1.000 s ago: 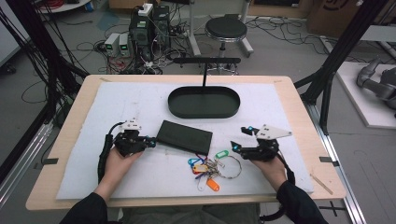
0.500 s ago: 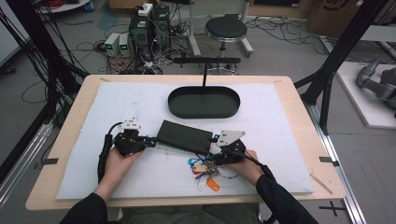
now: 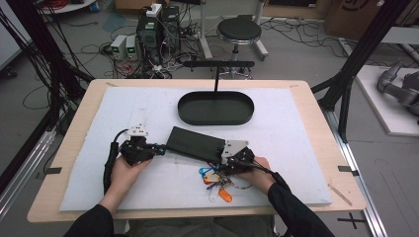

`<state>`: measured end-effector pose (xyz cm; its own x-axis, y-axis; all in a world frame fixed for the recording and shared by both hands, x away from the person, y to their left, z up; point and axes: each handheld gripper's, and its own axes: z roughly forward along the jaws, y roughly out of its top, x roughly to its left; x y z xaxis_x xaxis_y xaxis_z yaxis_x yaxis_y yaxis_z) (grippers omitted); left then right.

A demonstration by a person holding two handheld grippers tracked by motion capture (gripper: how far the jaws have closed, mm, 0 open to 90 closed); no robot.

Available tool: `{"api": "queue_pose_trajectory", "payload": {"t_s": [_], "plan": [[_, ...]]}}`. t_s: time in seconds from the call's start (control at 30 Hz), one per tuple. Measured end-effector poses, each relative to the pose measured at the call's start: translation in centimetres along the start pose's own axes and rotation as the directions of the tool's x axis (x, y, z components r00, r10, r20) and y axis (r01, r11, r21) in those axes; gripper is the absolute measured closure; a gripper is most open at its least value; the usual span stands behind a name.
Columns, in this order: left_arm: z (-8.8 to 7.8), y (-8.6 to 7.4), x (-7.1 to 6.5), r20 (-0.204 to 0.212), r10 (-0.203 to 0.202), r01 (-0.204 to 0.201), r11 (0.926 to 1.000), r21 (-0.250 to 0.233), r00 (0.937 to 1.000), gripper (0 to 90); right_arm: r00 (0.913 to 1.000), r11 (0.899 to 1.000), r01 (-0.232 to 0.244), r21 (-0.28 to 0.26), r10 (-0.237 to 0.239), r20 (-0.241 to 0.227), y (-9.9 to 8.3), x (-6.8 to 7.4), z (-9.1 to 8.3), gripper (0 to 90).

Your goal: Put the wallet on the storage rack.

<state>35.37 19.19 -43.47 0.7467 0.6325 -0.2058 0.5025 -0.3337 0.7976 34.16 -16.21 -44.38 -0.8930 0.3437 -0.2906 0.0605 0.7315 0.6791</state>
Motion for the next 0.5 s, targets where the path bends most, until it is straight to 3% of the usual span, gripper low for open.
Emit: {"api": "queue_pose_trajectory", "payload": {"t_s": [0.2, 0.23, 0.4, 0.47, 0.5], "plan": [[0.0, 0.0, 0.0, 0.002, -0.004, 0.004, 1.0, -0.004, 1.0, 84.8, 0.9999, 1.0, 0.012, -0.007, -0.012, -0.002, 0.0, 0.1, -0.2, 62.2], [-0.1, 0.0, 0.0, 0.004, -0.006, 0.006, 1.0, -0.007, 1.0, 84.8, 0.9996, 1.0, 0.028, -0.012, -0.028, -0.001, 0.1, 0.1, -0.4, 71.6], [-0.2, 0.0, 0.0, 0.011, -0.002, 0.003, 0.9999, -0.017, 0.9999, 84.8, 0.9994, 0.999, 0.035, -0.027, -0.035, -0.001, 0.1, 0.1, -0.7, 81.3], [-0.2, 0.1, -0.1, 0.013, 0.003, -0.003, 0.9995, -0.032, 0.9999, 84.4, 0.9997, 0.999, 0.02, -0.041, -0.02, -0.011, 0.1, -0.1, -1.0, 82.3], [-0.4, 0.1, -0.2, 0.017, 0.015, -0.014, 0.9985, -0.053, 0.9998, 83.2, 0.9991, 0.997, -0.013, -0.075, 0.01, -0.042, 0.0, -0.7, -1.6, 82.7]]}}
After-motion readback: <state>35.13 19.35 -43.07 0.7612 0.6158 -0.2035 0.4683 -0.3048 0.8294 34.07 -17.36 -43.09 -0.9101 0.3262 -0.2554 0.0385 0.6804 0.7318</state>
